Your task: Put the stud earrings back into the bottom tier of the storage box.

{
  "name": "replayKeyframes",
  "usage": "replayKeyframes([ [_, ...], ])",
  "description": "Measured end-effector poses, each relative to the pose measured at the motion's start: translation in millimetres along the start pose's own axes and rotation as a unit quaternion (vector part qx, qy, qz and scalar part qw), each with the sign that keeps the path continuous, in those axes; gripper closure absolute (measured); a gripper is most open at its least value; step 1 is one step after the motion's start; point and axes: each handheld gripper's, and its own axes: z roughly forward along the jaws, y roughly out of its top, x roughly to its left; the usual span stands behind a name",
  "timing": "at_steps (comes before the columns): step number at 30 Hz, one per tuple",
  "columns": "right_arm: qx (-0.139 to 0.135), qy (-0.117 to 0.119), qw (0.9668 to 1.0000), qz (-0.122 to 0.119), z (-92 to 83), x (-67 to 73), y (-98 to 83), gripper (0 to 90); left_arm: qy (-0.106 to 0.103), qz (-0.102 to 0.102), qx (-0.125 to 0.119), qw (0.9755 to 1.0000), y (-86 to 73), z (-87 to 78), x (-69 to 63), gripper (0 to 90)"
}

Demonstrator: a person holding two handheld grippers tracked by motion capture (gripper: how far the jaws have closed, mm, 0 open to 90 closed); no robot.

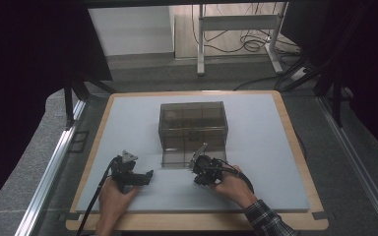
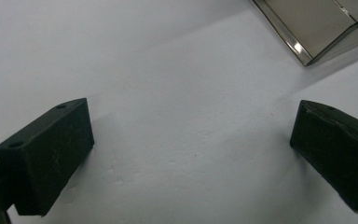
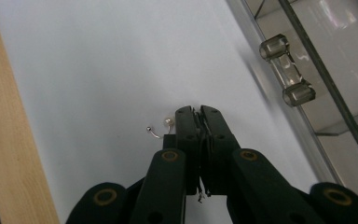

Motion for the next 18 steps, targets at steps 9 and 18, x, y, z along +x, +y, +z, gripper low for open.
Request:
replayKeyframes([
  [9,-0.019,0.004,0.9998,0.005,-17.1,-10.3,4.1,85.3,0.0,0.0,0.0,1.0,0.0,0.0,0.0,0.0],
  [18,-0.046,-0.019,0.998,0.038,-32.5,-29.6,14.0,84.9,0.0,0.002,0.0,1.0,0.1,-0.1,0.3,0.0],
])
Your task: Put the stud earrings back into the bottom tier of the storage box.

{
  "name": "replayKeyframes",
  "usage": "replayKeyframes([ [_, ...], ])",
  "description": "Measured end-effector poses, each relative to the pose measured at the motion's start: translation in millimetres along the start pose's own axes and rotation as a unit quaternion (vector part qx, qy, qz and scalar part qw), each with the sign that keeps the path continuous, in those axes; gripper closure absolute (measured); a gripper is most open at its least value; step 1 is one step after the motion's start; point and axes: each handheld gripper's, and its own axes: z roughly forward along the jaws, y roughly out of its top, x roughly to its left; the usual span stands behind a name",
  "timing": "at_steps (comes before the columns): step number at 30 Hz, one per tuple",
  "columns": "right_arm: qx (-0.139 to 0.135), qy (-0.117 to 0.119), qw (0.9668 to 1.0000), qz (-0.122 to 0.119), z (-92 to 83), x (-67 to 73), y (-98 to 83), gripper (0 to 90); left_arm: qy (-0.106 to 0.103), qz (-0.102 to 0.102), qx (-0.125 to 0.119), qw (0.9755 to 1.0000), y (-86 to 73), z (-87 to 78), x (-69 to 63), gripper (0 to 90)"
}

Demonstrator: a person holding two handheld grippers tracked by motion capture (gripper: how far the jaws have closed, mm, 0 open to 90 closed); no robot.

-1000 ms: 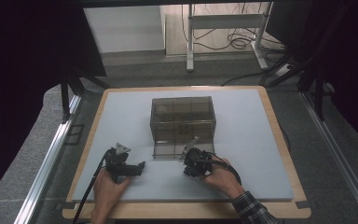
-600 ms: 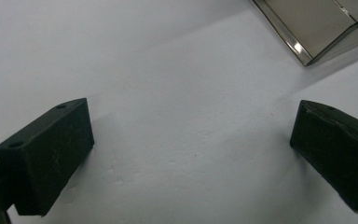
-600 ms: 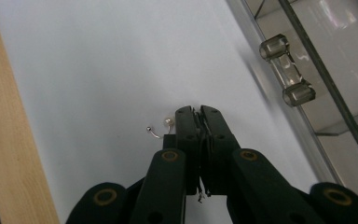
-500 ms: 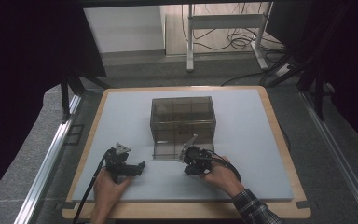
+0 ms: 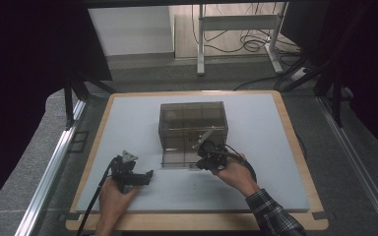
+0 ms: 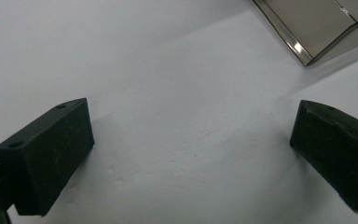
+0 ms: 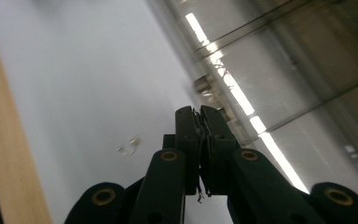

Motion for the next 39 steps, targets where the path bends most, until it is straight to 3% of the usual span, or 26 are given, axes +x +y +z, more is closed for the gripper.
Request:
replayKeyframes([
  [10,-0.017,-0.023,0.9995,0.013,5.4,-17.0,13.1,84.8,0.0,-0.003,0.0,1.0,-0.1,0.1,-0.3,0.0],
  [23,0.0,-0.042,0.999,0.012,35.7,-29.0,14.3,84.6,-0.001,0.0,0.002,1.0,0.0,-0.2,0.0,0.0],
  [30,-0.003,-0.036,0.9992,0.017,37.8,-34.1,13.1,81.0,-0.001,0.0,0.002,1.0,0.0,-0.2,0.0,0.0],
  [39,-0.011,-0.023,0.9995,0.018,23.9,-29.3,14.9,78.2,-0.001,0.0,0.002,1.0,0.0,-0.2,0.0,0.0],
])
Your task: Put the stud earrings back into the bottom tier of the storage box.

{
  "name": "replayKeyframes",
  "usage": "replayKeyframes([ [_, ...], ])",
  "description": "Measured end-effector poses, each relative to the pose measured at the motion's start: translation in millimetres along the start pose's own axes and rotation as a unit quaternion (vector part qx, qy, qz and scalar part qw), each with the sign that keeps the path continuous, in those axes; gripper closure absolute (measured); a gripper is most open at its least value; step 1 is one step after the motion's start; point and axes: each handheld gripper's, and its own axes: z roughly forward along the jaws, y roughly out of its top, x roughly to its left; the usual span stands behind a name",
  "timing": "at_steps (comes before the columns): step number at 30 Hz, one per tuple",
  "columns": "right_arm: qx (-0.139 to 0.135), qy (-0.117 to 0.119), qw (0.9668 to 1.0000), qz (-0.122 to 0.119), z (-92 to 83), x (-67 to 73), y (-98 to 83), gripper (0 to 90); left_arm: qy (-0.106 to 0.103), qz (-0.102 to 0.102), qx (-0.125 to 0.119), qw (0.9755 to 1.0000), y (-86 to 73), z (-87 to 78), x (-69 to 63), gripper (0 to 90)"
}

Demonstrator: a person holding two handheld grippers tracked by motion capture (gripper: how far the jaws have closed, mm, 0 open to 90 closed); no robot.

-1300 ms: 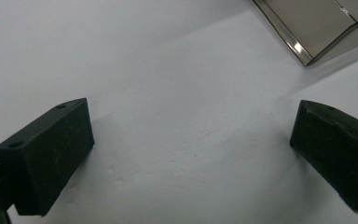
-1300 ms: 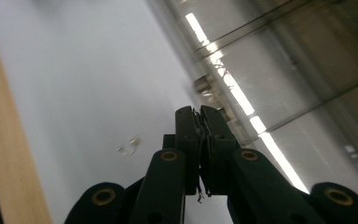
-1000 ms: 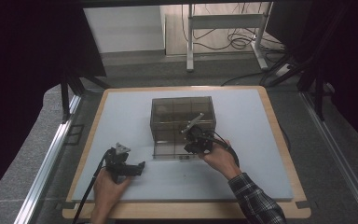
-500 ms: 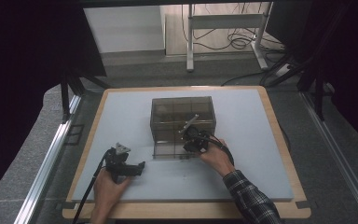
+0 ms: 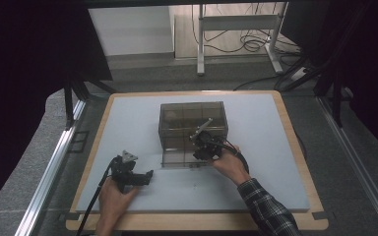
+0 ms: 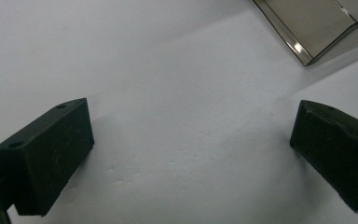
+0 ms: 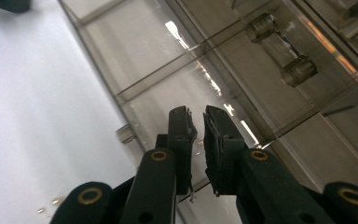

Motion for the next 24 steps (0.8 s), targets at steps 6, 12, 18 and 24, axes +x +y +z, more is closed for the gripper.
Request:
replayKeyframes([
  [6,-0.006,0.017,0.9998,-0.002,-9.2,4.6,-1.4,78.9,0.0,0.0,0.0,1.0,0.0,0.0,0.0,0.0],
  [12,-0.003,0.028,0.9995,-0.016,-19.5,15.4,-4.7,79.6,0.001,-0.001,-0.003,1.0,0.0,0.3,-0.2,0.0],
  [18,0.008,0.04,0.9986,-0.033,-21.3,31.2,-11.5,81.1,0.001,0.0,-0.002,1.0,0.0,0.2,0.0,0.0],
  [24,0.025,0.051,0.9971,-0.05,-15.4,44.2,-20.4,82.6,0.0,-0.002,-0.002,1.0,0.0,0.3,-0.3,0.0],
])
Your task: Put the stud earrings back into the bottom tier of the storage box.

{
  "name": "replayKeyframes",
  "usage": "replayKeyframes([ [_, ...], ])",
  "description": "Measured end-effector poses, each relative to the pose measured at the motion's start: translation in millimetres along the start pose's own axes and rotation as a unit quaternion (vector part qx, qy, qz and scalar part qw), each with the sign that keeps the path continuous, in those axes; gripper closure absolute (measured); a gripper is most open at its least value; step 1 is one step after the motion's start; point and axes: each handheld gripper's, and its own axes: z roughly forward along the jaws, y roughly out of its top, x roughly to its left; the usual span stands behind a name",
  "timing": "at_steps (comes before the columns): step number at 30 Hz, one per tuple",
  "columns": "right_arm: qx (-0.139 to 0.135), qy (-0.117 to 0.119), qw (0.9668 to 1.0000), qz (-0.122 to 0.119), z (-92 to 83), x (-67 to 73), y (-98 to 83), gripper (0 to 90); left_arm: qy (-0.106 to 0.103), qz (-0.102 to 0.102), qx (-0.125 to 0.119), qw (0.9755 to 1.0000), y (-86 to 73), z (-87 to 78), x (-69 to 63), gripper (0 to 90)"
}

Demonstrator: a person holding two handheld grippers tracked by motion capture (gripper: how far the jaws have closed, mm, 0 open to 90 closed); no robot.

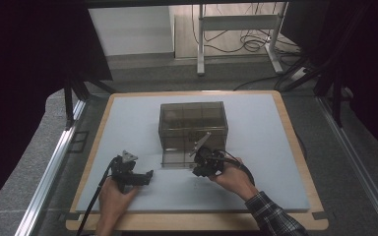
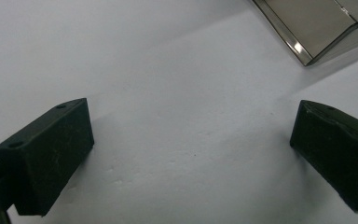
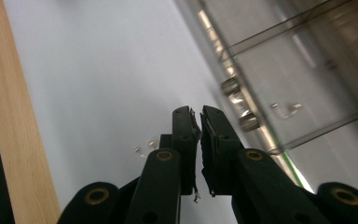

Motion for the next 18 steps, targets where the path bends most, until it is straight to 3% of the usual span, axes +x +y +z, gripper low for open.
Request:
replayKeyframes([
  [9,0.016,0.016,0.9996,-0.014,13.5,14.9,-5.8,83.5,0.0,0.0,0.0,1.0,0.0,0.1,0.0,0.0],
  [18,0.03,0.013,0.9991,-0.026,25.0,22.5,-5.7,81.9,0.0,0.002,0.002,1.0,0.0,-0.2,0.3,0.0],
])
